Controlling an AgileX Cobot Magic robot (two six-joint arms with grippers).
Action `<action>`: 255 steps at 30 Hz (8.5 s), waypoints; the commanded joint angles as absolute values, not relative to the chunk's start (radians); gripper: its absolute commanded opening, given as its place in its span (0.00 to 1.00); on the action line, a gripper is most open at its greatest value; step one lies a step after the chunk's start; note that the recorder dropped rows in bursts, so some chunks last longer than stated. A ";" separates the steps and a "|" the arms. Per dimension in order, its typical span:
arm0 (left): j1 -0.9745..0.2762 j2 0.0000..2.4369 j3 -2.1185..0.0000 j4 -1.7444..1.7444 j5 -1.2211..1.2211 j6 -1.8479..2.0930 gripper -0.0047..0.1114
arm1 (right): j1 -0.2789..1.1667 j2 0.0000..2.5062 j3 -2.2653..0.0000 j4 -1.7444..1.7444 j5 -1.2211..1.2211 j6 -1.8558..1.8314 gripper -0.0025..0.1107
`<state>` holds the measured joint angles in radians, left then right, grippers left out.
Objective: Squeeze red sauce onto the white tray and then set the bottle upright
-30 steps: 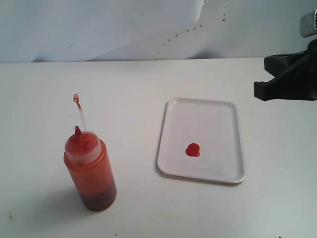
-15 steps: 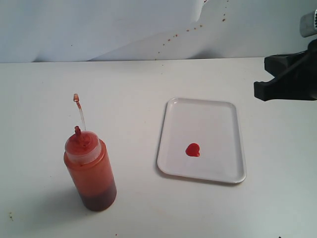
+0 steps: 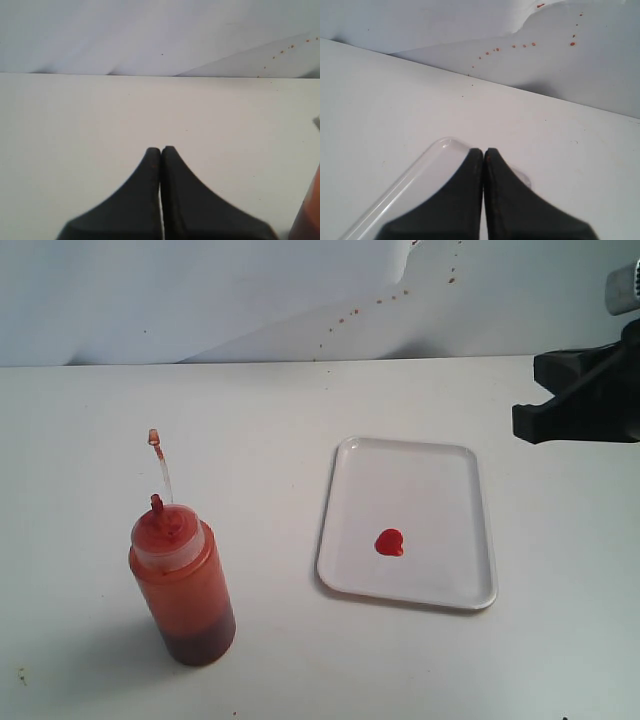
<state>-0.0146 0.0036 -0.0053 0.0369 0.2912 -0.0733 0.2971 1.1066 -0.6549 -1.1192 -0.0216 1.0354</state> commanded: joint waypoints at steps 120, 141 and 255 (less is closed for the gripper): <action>-0.058 0.000 0.000 0.043 0.284 -0.069 0.04 | -0.011 0.000 0.000 -0.033 0.103 -0.048 0.02; -0.058 0.000 0.000 0.043 0.284 -0.069 0.04 | -0.011 0.000 0.000 -0.044 0.329 0.000 0.02; -0.058 0.000 0.000 0.043 0.284 -0.069 0.04 | -0.011 0.000 0.000 -0.039 0.334 0.008 0.02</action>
<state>-0.0579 0.0036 -0.0053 0.0407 0.2912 -0.0670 -0.0025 0.0050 -0.0039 -0.0386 0.3349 0.0054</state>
